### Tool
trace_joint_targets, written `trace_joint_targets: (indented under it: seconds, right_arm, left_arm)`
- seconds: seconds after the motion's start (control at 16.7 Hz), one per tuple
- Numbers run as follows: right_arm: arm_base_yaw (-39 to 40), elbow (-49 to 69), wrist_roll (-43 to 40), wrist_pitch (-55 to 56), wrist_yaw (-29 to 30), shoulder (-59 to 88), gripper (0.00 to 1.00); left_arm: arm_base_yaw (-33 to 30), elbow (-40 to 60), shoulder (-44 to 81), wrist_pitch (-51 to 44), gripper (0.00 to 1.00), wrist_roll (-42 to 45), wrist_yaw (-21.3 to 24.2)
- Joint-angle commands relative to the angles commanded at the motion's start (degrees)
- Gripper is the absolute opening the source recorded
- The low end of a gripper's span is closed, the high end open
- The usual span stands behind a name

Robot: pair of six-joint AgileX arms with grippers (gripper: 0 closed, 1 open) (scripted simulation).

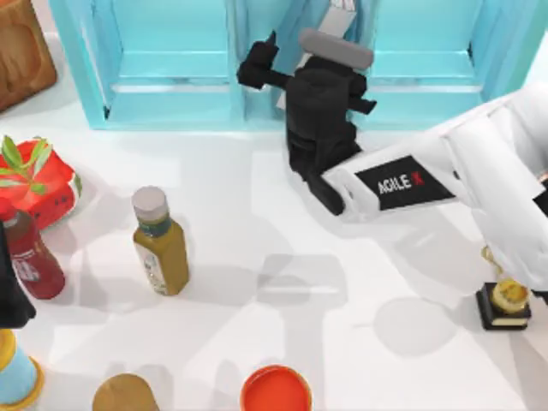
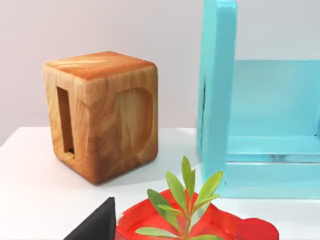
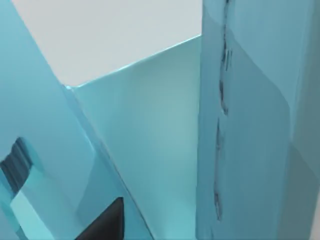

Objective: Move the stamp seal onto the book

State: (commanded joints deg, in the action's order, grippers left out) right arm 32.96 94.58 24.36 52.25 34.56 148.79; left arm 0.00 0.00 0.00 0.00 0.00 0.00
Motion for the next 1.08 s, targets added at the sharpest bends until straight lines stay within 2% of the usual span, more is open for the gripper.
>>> trace_joint_targets:
  seconds: [0.66,1.08]
  right_arm:
    - [0.0,0.0,0.0,0.0,0.0,0.0,0.02]
    - [0.0,0.0,0.0,0.0,0.0,0.0,0.00]
  left_arm:
    - [0.0,0.0,0.0,0.0,1.00,0.0,0.0]
    - [0.0,0.0,0.0,0.0,1.00,0.0,0.0]
